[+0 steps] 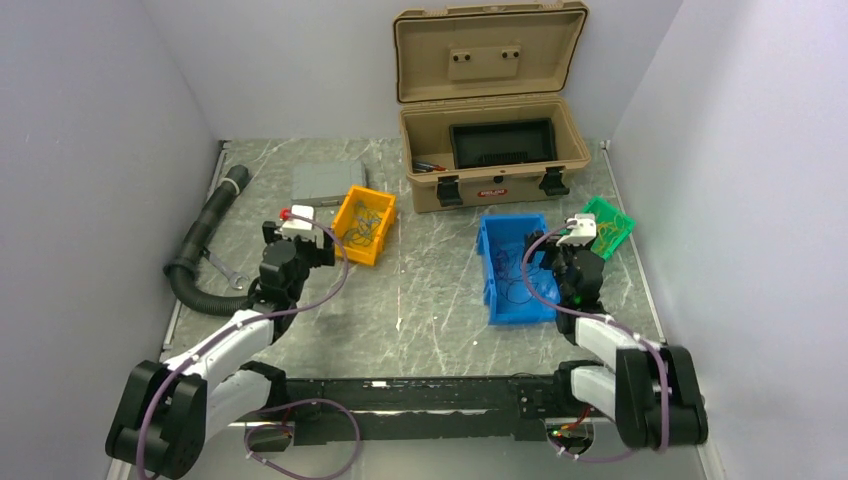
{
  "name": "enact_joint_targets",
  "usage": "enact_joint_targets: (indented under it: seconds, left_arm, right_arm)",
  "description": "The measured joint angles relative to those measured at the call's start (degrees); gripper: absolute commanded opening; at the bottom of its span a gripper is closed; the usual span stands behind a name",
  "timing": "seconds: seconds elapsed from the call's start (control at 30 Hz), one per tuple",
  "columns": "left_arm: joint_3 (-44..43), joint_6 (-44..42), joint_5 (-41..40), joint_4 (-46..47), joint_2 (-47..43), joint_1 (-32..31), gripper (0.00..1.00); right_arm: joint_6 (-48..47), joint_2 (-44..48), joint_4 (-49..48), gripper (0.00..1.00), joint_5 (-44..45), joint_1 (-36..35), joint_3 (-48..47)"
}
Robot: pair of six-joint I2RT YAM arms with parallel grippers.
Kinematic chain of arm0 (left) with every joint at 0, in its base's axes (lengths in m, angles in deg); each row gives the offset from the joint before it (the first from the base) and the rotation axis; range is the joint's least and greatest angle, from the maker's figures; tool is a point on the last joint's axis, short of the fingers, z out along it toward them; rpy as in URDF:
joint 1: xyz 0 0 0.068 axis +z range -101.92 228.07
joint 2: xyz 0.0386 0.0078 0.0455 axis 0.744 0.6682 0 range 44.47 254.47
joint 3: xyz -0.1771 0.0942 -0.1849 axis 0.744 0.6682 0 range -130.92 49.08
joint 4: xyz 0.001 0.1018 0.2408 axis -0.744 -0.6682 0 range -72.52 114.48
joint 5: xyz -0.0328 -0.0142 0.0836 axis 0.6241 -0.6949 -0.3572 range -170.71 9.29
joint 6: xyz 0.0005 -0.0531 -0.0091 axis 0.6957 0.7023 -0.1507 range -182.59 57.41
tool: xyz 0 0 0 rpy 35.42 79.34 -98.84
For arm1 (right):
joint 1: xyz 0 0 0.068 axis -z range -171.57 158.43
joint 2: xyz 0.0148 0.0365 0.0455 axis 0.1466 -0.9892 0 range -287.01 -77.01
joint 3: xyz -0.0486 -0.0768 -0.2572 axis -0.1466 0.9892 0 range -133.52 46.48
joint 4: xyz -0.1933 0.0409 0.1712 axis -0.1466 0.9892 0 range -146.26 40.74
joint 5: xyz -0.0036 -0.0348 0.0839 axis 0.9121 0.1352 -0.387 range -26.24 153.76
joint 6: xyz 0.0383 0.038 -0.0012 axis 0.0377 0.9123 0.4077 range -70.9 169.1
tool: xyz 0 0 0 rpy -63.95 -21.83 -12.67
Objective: Untangle the cables
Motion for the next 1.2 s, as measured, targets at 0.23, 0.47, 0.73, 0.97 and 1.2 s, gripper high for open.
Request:
enact_joint_targets:
  seconds: [0.23, 0.47, 0.73, 0.97, 1.2]
  left_arm:
    - [4.1, -4.5, -1.7, 10.7, 0.0, 3.8, 0.99]
    - [10.2, -4.2, -1.8, 18.2, 4.7, 8.8, 0.99]
    - [7.8, -4.1, -1.9, 19.3, 7.3, 11.1, 0.95]
    - [7.8, -4.4, -2.8, 20.2, 8.3, 11.9, 0.91]
    - [9.3, -4.7, -3.6, 25.5, 8.5, 12.8, 0.87]
  right_arm:
    - [-1.5, -10.9, -15.4, 0.96, 3.1, 4.3, 1.9]
    - [-0.2, -20.7, -31.4, 0.96, 4.4, 6.1, 2.7]
    - [-0.3, -22.1, -26.8, 1.00, 3.6, 6.2, -1.6]
    - [-1.1, -22.3, -25.9, 1.00, 2.5, 6.2, -2.3]
    - [-1.1, -22.3, -25.9, 1.00, 2.5, 6.2, -2.3]
